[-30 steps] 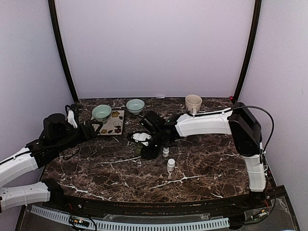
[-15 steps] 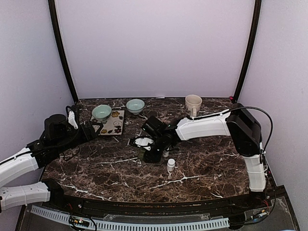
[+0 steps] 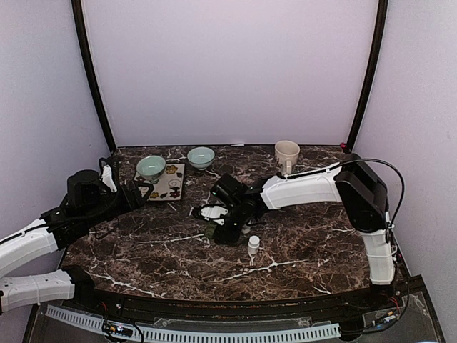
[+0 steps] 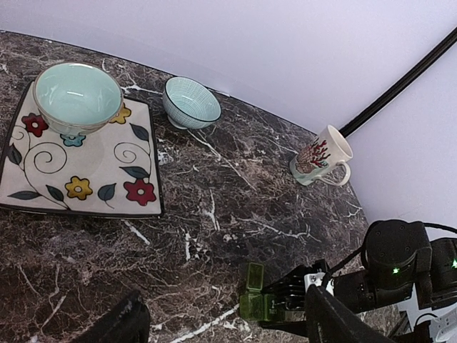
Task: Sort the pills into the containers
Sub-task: Place the pill container at the center of the board.
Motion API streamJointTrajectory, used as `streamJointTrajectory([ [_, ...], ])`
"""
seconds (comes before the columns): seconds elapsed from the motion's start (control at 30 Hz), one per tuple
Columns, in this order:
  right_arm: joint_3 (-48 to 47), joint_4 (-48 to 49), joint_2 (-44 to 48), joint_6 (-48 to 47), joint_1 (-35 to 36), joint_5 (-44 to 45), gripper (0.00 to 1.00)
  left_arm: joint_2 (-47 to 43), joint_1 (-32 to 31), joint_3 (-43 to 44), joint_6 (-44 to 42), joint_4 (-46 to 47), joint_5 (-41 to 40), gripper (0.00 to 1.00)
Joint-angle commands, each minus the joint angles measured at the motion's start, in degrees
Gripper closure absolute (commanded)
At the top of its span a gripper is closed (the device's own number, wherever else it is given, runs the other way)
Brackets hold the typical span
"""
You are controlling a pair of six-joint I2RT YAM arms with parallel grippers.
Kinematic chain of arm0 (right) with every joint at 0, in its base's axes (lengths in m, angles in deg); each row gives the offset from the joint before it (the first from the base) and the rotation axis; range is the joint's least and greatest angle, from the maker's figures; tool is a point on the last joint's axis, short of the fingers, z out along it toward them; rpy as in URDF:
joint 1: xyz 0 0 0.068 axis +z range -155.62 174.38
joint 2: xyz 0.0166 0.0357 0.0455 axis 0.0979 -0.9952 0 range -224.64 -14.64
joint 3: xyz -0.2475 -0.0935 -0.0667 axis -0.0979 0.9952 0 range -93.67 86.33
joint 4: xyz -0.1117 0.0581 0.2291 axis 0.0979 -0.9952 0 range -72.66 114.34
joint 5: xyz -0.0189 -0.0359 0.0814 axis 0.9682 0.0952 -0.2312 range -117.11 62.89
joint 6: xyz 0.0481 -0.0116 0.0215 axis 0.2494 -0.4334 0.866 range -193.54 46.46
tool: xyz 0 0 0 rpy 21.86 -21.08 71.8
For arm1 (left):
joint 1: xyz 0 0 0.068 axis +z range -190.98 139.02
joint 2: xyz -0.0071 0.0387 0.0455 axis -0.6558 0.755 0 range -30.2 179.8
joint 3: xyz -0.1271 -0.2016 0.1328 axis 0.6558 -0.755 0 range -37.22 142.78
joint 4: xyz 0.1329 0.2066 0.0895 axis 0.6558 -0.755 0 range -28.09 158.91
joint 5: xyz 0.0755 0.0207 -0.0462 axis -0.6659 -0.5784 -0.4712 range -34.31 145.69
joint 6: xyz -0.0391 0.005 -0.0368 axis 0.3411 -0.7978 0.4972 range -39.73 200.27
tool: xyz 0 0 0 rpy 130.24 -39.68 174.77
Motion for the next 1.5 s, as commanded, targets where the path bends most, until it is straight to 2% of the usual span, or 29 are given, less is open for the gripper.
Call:
streamJointTrajectory([
  [0.0,0.6,1.4,-0.41,0.42,0.45,-0.39,0.45,-0.03,0.33,-0.81,-0.01,1.03,-0.37,0.22],
  [0.17,0.6,1.75,0.29,0.84,0.43,-0.34,0.42,-0.22,0.34,-0.79,0.0,0.85,-0.42,0.23],
  [0.43,-0.72,0.86,1.25,1.53,0.54,0.15,0.43,0.03,0.39,-0.69,0.14,1.3,-0.18,0.23],
  [1.03,-8.59,-3.7,-4.88,7.27,0.54,0.21,0.7,1.7,0.36,0.04,-0.36,2.15,0.25,0.22],
  [1.27,-16.56,-9.71,-8.97,13.69,0.54,2.31,0.72,1.96,0.34,-0.28,-0.4,2.32,0.29,0.22],
  [1.47,-18.9,-12.93,-10.04,18.2,0.96,5.53,0.73,2.57,0.36,0.0,-0.66,2.5,0.3,0.22],
])
